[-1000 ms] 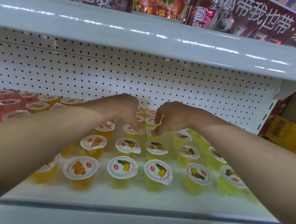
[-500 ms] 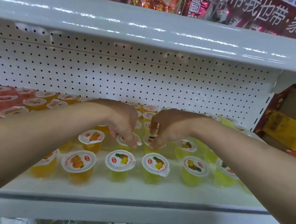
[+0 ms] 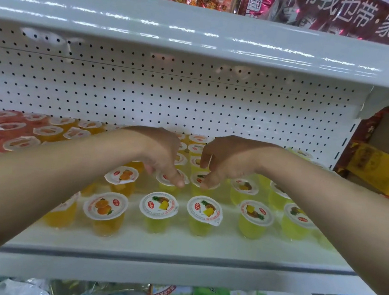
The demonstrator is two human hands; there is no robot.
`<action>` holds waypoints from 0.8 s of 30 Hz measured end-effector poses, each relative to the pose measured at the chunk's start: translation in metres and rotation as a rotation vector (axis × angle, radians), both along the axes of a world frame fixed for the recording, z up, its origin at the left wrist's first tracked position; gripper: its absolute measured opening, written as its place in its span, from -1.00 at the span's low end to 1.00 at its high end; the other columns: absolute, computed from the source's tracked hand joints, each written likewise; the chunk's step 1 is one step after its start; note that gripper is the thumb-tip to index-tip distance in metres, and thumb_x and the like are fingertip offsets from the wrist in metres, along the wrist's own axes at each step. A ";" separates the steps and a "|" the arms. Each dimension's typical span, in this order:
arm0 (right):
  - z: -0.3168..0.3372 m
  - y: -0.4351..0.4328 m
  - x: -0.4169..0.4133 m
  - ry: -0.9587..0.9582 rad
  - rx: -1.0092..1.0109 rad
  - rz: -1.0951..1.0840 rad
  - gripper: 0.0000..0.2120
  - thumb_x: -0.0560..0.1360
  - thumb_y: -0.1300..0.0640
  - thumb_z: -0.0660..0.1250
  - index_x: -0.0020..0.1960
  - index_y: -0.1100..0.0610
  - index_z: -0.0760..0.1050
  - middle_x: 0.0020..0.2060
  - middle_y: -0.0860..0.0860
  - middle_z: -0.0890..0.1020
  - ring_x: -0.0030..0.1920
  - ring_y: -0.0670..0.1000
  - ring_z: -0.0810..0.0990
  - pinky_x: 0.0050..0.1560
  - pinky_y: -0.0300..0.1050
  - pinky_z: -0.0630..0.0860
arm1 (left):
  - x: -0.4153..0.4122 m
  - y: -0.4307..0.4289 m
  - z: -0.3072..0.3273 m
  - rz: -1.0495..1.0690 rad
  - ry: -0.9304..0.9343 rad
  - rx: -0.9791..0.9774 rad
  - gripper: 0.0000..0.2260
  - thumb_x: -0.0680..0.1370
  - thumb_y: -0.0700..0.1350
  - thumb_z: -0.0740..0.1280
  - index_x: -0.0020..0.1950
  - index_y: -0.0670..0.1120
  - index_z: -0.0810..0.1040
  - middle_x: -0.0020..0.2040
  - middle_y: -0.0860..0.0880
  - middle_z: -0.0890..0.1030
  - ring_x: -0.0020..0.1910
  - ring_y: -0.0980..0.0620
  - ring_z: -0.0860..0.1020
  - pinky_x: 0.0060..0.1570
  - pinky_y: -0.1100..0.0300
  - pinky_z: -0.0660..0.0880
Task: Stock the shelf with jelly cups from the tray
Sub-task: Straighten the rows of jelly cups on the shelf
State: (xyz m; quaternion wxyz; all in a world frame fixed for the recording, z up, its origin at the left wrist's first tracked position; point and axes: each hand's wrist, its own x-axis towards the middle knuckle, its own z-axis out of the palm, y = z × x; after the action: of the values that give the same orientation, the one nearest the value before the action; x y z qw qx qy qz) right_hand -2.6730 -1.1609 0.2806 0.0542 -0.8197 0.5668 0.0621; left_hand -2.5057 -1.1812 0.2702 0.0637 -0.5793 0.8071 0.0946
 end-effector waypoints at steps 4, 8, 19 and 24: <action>0.011 0.025 0.001 -0.022 -0.009 0.004 -0.52 0.40 -0.26 0.44 0.22 -0.06 0.51 0.06 -0.17 0.58 0.08 -0.07 0.53 0.05 -0.15 0.50 | 0.007 0.020 0.018 -0.016 -0.070 -0.004 -0.40 0.35 0.32 0.45 0.16 -0.11 0.59 -0.03 -0.06 0.67 -0.13 0.04 0.65 -0.28 0.25 0.46; 0.008 0.049 0.009 0.051 0.054 0.055 -0.50 0.37 -0.32 0.42 0.16 -0.03 0.54 -0.06 -0.19 0.62 0.03 -0.08 0.57 0.05 -0.11 0.55 | 0.007 0.041 0.021 -0.090 -0.176 0.055 -0.38 0.31 0.34 0.47 0.18 -0.05 0.58 0.05 -0.01 0.68 -0.05 0.04 0.65 -0.26 0.27 0.45; -0.007 0.056 0.015 0.157 0.022 0.092 -0.39 0.35 -0.26 0.48 0.29 0.01 0.47 -0.02 -0.12 0.56 -0.06 -0.03 0.53 -0.29 -0.22 0.42 | 0.002 0.061 -0.003 -0.156 -0.298 -0.008 -0.42 0.35 0.27 0.49 0.20 -0.07 0.54 0.06 -0.03 0.62 0.03 -0.02 0.57 -0.30 0.22 0.37; -0.004 0.056 0.010 0.153 0.051 0.102 -0.41 0.35 -0.20 0.51 0.29 -0.06 0.44 -0.12 -0.20 0.48 -0.20 -0.17 0.46 -0.30 -0.25 0.38 | -0.001 0.061 -0.003 -0.166 -0.282 -0.010 -0.44 0.36 0.25 0.49 0.19 -0.09 0.55 0.08 -0.07 0.61 0.02 -0.06 0.58 -0.32 0.20 0.35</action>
State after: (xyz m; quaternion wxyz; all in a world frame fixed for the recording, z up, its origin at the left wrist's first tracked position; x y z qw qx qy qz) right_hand -2.6632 -1.1045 0.2769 0.0286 -0.8388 0.5249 0.1415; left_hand -2.5070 -1.1201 0.2672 0.1812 -0.5185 0.8357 0.0028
